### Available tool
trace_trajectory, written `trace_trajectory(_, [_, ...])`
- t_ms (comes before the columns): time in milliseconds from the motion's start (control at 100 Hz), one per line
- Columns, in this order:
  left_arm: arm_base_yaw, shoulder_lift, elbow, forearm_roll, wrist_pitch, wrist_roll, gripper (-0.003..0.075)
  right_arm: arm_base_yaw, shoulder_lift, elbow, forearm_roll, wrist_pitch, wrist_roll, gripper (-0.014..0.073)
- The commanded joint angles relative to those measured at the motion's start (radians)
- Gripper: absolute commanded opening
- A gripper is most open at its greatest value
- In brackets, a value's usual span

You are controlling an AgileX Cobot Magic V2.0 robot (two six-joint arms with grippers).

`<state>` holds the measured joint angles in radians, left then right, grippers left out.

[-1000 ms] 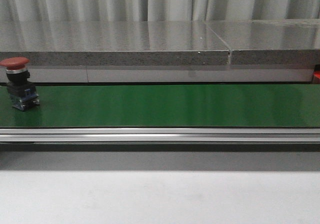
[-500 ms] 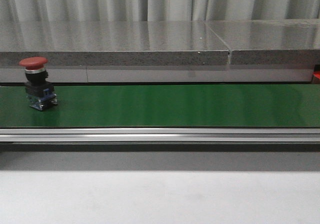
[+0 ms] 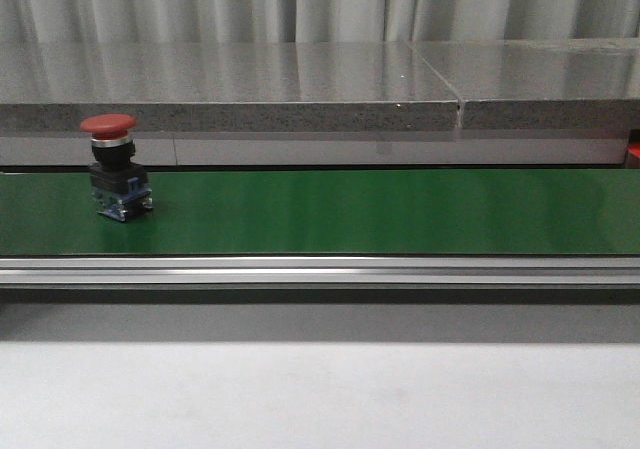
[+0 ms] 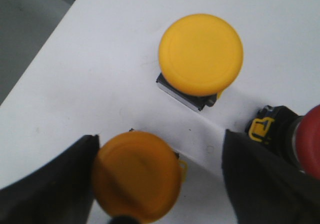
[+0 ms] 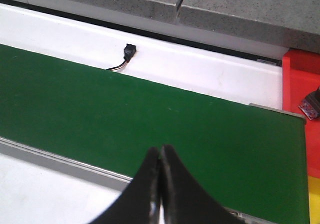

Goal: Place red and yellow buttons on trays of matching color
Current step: 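Grasp a yellow-capped button with the left gripper and lift it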

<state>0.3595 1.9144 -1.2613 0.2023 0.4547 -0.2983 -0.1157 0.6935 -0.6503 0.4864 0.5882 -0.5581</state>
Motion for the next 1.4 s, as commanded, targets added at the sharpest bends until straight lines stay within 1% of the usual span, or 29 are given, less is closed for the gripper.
trace_trajectory(0, [0.003, -0.048, -0.029, 0.007, -0.025, -0.003, 0.0279, 0.005, -0.004, -0.023, 0.014, -0.055, -0.006, -0.0068])
trace_trajectory(90, [0.003, -0.050, -0.029, 0.009, -0.014, -0.003, 0.0151, 0.005, -0.004, -0.023, 0.014, -0.055, -0.006, -0.0068])
trace_trajectory(160, [0.003, -0.064, -0.029, 0.009, -0.007, -0.003, 0.0073, 0.005, -0.004, -0.023, 0.014, -0.055, -0.006, -0.0068])
trace_trajectory(280, [0.003, -0.111, -0.029, 0.016, 0.007, -0.003, -0.0020, 0.005, -0.004, -0.023, 0.014, -0.055, -0.006, -0.0068])
trace_trajectory(460, [0.001, -0.240, -0.029, 0.000, 0.030, -0.003, -0.0019, 0.005, -0.004, -0.023, 0.014, -0.055, -0.006, -0.0068])
trace_trajectory(600, [-0.009, -0.358, -0.029, -0.021, 0.093, -0.003, -0.0019, 0.005, -0.004, -0.023, 0.014, -0.055, -0.006, -0.0068])
trace_trajectory(720, [-0.055, -0.442, -0.029, -0.023, 0.138, -0.003, -0.0019, 0.005, -0.004, -0.023, 0.014, -0.055, -0.006, -0.0068])
trace_trajectory(800, [-0.105, -0.481, -0.029, -0.025, 0.166, 0.001, -0.0019, 0.005, -0.004, -0.023, 0.014, -0.055, -0.006, -0.0068])
trace_trajectory(930, [-0.189, -0.506, -0.019, -0.048, 0.214, 0.038, -0.0019, 0.005, -0.004, -0.023, 0.014, -0.055, -0.006, -0.0068])
trace_trajectory(1130, [-0.306, -0.504, 0.038, -0.079, 0.208, 0.054, -0.0019, 0.005, -0.004, -0.023, 0.014, -0.055, -0.006, -0.0068])
trace_trajectory(1240, [-0.339, -0.499, 0.075, -0.109, 0.183, 0.054, -0.0019, 0.005, -0.004, -0.023, 0.014, -0.055, -0.006, -0.0068])
trace_trajectory(1390, [-0.348, -0.466, 0.107, -0.165, 0.149, 0.054, -0.0019, 0.005, -0.004, -0.023, 0.014, -0.055, -0.006, -0.0068])
